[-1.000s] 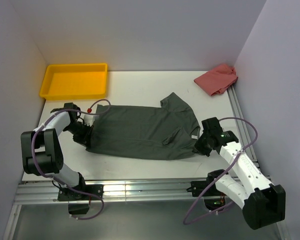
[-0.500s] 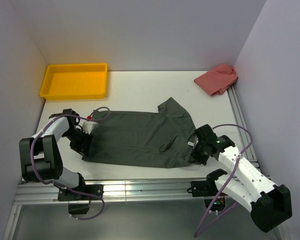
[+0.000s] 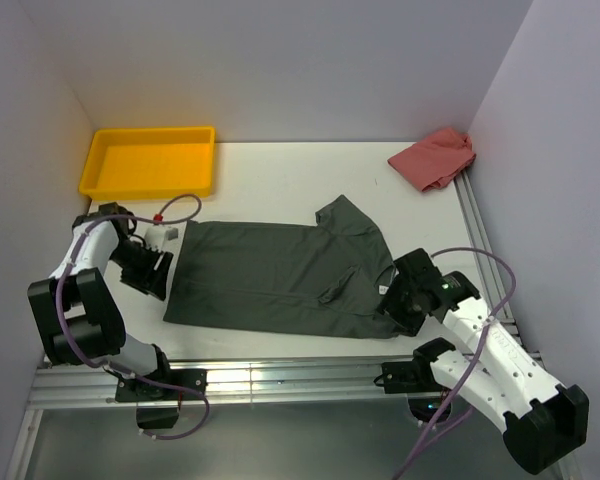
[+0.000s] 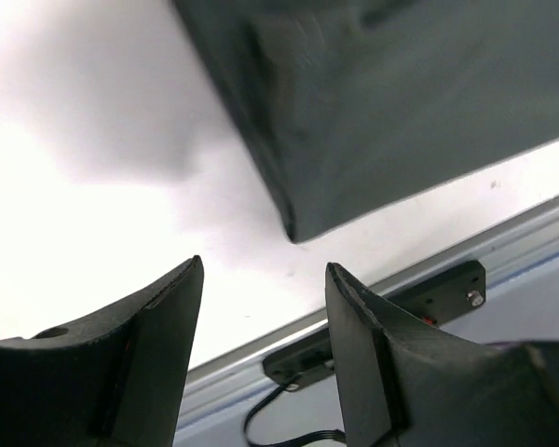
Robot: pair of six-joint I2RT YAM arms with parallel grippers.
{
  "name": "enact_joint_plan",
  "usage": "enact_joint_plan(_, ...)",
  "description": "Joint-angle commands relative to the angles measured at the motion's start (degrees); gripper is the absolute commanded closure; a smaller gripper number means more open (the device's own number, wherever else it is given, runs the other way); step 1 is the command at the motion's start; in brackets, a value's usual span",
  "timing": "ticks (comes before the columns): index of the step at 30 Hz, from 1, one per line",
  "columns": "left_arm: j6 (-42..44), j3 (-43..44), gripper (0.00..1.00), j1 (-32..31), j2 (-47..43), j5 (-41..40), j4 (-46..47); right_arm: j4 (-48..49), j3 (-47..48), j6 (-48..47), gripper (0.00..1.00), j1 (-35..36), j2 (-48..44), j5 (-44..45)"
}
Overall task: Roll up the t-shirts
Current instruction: Fold the tshirt
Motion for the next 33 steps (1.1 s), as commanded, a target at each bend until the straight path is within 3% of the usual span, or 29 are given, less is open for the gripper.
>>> enact_joint_plan(1,1.72,7.25,0.39,0.81,1.8,3.52,-3.13,0.19,6.99,-0.54,0.38,-0.06,-0.06,2.56)
enact_joint_plan(7,-3.63,21.38,0.38,0.2,11.19,9.84,-0.33,11.6,16.39,-5.63,0.37,-0.33,8.63,5.1)
enact_joint_plan(10,-7.24,28.51,0.36,-0.15,16.91,12.92,3.71,16.79,21.93,-10.55,0.35,-1.73,16.1,8.88)
enact_joint_plan(15,-10.76,32.14,0.35,-2.96,22.71,12.58,12.67,26.38,31.22,-18.99,0.36,-7.96,33.58,3.97)
enact_joint_plan(20,-12.69,33.02,0.34,-6.22,25.7,10.2,21.2,25.68,46.09,-23.3,0.41,-9.91,53.86,3.18)
enact_joint_plan(26,-14.8,35.13,0.34,-7.63,29.48,6.69,26.04,21.82,67.09,-24.89,0.42,-9.91,71.71,3.62)
enact_joint_plan(33,-14.98,35.93,0.34,-8.06,31.59,6.42,26.39,17.07,85.56,-25.24,0.42,-9.91,85.28,3.62)
